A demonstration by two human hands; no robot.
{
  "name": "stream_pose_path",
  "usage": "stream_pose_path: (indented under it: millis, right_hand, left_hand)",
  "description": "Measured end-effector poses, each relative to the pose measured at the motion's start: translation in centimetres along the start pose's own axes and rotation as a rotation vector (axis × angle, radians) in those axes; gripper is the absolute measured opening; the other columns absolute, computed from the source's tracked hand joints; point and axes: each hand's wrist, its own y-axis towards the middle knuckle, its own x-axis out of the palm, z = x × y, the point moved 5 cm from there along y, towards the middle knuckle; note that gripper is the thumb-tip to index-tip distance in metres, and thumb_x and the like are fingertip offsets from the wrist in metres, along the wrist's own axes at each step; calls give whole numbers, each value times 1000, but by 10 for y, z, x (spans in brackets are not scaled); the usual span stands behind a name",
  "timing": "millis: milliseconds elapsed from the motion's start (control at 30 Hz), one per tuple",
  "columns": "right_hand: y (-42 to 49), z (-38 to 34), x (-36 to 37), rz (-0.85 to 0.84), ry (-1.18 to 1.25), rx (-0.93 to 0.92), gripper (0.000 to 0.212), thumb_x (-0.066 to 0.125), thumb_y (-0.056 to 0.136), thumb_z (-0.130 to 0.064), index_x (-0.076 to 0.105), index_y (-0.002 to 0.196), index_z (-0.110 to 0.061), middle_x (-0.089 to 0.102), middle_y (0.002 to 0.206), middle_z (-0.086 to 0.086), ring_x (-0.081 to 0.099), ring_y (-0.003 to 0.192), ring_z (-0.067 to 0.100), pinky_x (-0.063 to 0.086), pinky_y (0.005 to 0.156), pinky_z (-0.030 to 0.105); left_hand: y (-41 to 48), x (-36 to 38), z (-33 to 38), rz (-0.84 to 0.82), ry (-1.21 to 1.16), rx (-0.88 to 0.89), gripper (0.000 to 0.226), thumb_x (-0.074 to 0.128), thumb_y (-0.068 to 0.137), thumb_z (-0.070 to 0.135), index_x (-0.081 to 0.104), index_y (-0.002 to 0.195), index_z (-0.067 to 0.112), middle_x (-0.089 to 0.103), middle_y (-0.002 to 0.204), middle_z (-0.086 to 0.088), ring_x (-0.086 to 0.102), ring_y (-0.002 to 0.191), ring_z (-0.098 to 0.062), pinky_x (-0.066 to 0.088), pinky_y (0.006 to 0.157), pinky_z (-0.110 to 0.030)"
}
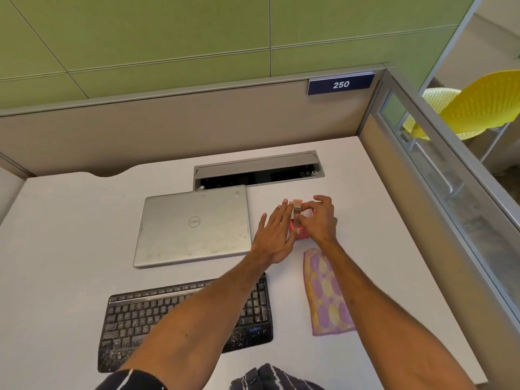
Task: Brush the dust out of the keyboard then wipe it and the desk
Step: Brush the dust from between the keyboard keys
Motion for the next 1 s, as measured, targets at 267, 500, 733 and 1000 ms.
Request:
stream_pose_path:
  millis: [267,500,733,1000]
  right_hand:
    - [-1,1,2,19,32,28,41,78,88,-50,76,113,-17,51,149,0,51,133,23,36,114,49]
    - [-10,-13,-28,130,270,-59,21,76,95,-23,72,114,-14,67,124,3,63,117,22,53,100,38]
    - [-32,-33,-57,258,369,-86,15,64,103,-26,64,115,-16,74,108,1,71,98,18,60,85,33]
    - [-83,-53,-37,230,381,-66,20,64,103,-34,61,118,-21,71,110,-5,70,94,17,62,84,35]
  left_hand:
    - [2,0,-1,-63,4,-23,76,17,113,62,-10,175,28,-15,183,5,-6,171,-20,-2,137,-54]
    - [2,-4,-1,-74,-17,-20,80,17,112,66,-13,175,27,-17,183,4,-7,171,-22,-1,136,-56]
    - [-21,-22,4,4,-6,-42,79,11,110,67,-14,174,29,-19,182,4,-13,170,-18,-8,136,-52]
    - [-79,-36,-26,48,-30,-124,73,18,117,58,-16,174,28,-21,181,5,-14,169,-15,-11,134,-48]
